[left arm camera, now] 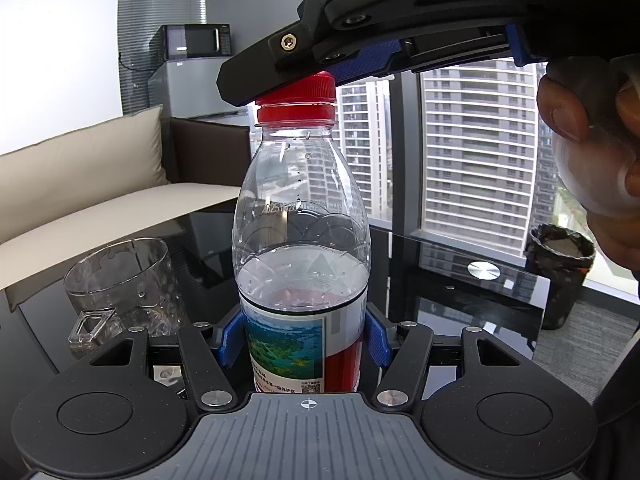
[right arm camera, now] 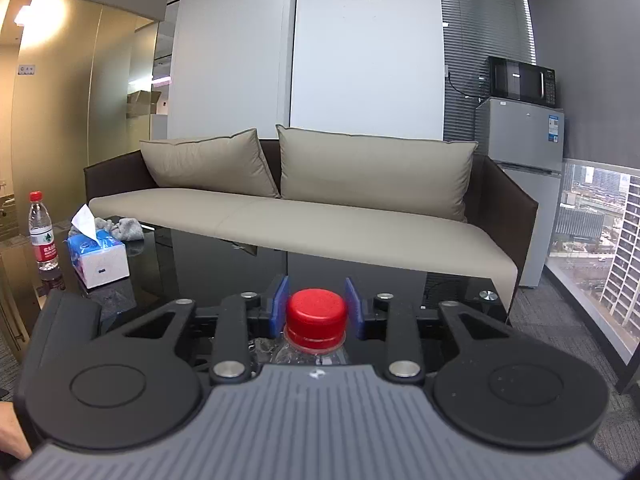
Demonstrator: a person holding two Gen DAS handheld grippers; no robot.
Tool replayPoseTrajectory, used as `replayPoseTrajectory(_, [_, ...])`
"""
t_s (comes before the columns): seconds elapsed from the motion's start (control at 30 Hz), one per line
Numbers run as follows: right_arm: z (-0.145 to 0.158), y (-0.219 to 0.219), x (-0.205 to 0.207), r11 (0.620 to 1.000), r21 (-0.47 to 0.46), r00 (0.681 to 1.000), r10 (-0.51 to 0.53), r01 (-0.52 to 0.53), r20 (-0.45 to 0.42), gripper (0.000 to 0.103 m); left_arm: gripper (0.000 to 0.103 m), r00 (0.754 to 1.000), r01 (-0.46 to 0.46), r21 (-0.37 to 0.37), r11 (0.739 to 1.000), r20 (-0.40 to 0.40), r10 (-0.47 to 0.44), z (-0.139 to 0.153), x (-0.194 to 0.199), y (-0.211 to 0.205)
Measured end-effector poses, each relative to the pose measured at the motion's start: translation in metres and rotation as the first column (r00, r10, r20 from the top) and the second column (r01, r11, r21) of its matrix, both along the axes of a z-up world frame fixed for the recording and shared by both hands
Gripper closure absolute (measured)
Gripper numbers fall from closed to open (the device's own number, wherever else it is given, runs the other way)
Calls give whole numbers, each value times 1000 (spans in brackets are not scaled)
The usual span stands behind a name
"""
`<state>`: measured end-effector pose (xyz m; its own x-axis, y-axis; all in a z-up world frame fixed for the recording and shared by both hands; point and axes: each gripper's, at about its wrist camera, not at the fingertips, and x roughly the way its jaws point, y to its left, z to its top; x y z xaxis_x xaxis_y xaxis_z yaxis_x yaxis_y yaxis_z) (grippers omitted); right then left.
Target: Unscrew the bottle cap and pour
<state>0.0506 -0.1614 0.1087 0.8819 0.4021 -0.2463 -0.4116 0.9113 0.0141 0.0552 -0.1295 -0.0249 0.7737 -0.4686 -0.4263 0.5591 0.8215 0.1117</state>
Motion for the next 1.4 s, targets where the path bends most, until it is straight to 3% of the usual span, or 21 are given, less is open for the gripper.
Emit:
replayPoseTrajectory(0.13, [0, 0, 0, 1000, -19, 1000, 17, -17, 10, 71, 47, 1000, 0, 1, 1000, 0, 0, 0, 0, 1])
replayPoseTrajectory(0.47, [1, -16, 10, 979, -83, 981, 190, -187, 27, 72, 47, 1000, 1, 0, 1000, 0, -1, -1, 1, 2])
replayPoseTrajectory(0.8, [5, -45, 33, 888, -80, 891, 453, -452, -2, 72, 47, 1000, 6, 5, 1000, -1, -6, 0, -1, 3])
replayPoseTrajectory(0.93, [9, -50, 31, 908, -36, 909, 417, -417, -16, 69, 47, 1000, 7, 4, 1000, -1, -7, 0, -1, 2])
replayPoseTrajectory(1.03, [9, -50, 15, 946, -6, 945, 325, -325, 36, 51, 47, 1000, 6, 5, 1000, -1, -6, 0, -1, 3])
replayPoseTrajectory(1.2, [3, -37, -1, 986, -13, 985, 166, -166, 38, 50, 47, 1000, 3, 3, 1000, -2, -3, 0, -2, 3])
replayPoseTrajectory(1.4, [-4, -27, -7, 993, -13, 993, 117, -116, 30, 50, 47, 1000, 1, 0, 1000, -5, -1, 1, -3, 5])
